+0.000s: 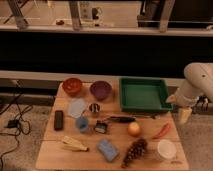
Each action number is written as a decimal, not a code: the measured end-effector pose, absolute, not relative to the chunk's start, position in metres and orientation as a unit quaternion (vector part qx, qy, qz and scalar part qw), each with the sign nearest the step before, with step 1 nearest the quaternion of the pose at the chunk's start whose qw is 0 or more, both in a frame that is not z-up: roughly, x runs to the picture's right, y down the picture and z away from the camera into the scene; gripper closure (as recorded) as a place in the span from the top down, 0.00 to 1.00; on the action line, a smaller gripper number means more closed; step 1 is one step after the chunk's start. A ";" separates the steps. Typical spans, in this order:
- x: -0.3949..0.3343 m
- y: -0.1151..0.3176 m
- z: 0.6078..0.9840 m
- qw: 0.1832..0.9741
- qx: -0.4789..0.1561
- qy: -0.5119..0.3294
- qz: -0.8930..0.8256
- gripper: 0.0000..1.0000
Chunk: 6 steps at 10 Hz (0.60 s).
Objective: Place pepper in purple bowl
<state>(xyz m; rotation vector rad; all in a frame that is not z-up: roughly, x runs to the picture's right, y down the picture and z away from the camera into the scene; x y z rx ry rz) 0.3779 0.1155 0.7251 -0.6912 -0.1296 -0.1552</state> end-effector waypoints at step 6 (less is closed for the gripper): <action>0.398 0.124 0.717 0.958 -0.271 -0.062 -0.066 0.80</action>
